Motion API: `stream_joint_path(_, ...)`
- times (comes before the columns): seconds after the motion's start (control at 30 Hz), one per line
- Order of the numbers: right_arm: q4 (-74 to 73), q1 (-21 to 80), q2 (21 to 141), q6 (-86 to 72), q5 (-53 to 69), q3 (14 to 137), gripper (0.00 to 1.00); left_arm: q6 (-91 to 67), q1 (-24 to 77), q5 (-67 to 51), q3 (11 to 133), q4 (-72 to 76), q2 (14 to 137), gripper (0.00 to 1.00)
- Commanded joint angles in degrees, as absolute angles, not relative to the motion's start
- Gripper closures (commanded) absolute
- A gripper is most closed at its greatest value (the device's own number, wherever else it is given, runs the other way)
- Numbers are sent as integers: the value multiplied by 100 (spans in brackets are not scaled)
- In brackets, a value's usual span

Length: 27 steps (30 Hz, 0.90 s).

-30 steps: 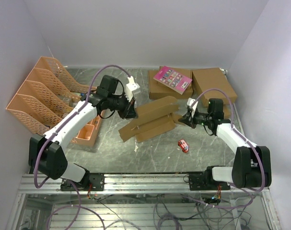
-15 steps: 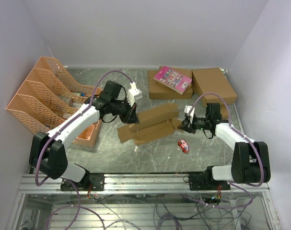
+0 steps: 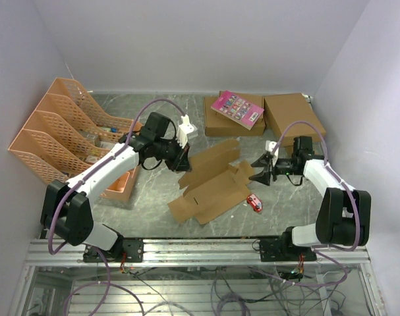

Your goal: Fold the paper box

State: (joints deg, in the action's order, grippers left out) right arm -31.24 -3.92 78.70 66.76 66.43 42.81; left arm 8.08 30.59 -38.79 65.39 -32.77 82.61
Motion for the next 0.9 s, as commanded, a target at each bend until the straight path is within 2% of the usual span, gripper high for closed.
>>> stream_joint_path(0.0,-3870,-784,8098,6720,7219,4698,45,821,3136,-3796,6713,-3368,8306,93)
stream_joint_path(0.1,-3476,-859,8031,5711,6988,4874,44,865,3135,-3712,6839,-3441,8348,93)
stream_joint_path(0.17,-2821,-743,7885,4707,6667,4754,37,893,3133,-3673,6922,-3498,8395,93)
stream_joint_path(0.37,-1871,-296,8049,3172,5172,4750,31,973,3133,-3569,7185,-3644,8462,93)
stream_joint_path(0.47,-1858,-307,8471,2982,4554,4863,26,1005,3133,-3601,7233,-3656,8458,93)
stream_joint_path(0.63,-1909,-343,8926,2984,4415,5025,21,1168,3138,-3683,7200,-3617,8331,93)
stream_joint_path(0.87,-2119,-326,9539,3126,5050,5463,25,1349,3131,-3863,7298,-3703,8216,93)
